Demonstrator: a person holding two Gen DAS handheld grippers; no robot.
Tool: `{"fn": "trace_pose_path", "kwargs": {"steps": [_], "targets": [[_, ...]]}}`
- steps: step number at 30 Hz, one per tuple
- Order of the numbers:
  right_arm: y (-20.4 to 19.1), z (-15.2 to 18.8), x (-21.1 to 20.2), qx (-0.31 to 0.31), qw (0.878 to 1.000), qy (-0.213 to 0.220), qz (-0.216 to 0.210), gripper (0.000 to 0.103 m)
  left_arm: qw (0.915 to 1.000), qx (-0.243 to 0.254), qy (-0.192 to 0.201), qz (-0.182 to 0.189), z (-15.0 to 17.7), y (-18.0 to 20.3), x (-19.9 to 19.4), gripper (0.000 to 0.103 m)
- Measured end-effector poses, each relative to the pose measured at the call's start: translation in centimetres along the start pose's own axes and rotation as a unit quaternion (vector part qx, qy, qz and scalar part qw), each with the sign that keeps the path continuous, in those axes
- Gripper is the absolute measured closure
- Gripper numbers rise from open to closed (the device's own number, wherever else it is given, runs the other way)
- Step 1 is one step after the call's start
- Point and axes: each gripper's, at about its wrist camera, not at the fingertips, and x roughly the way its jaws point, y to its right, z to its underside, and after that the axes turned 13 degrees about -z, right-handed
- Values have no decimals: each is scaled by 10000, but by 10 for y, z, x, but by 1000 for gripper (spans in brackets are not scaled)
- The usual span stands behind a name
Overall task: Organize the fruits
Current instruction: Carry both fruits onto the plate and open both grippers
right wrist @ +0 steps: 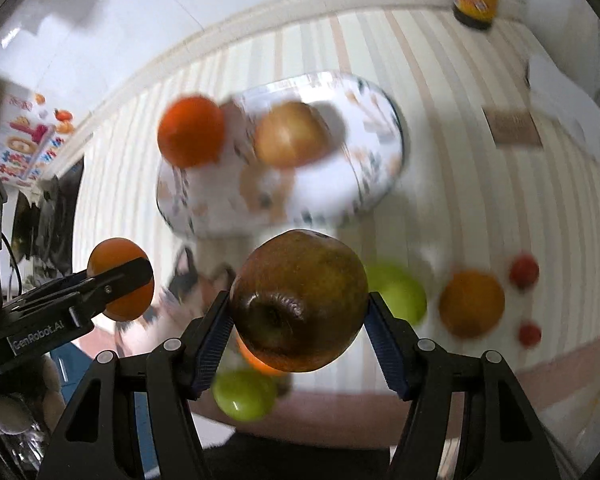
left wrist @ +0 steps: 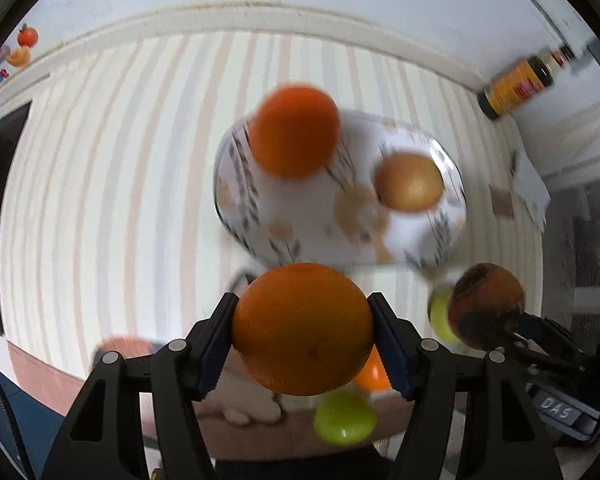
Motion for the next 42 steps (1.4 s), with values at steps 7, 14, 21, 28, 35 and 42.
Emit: {"fn": "trace_pose_path", "kwargs": {"steps": [7,14,21,28,35,42], "targets": [[17,-79,-12,313,9990,315,-36,35,9996,-54,-130,-245,-43,2,29,40],[37,-148,11,320,9985,176,412,35,9983,-7,-469,-357,-55,13,64,40],[49,-159,50,269,9975,-268,603,35,9966,0,-720,-407,-56,15,85,40],[61,-165,65,526,9967,-502,368,25,9961,-186,-749,-433,-62,10,92,40],[51,-157,50,356,9976,-390,446,11,9975,-270,-538,-376,-61,-2,83,10],[39,-133,26,67,9974,-165,695,11,9982,-310,-234,-460,-57,-14,58,10]]}}
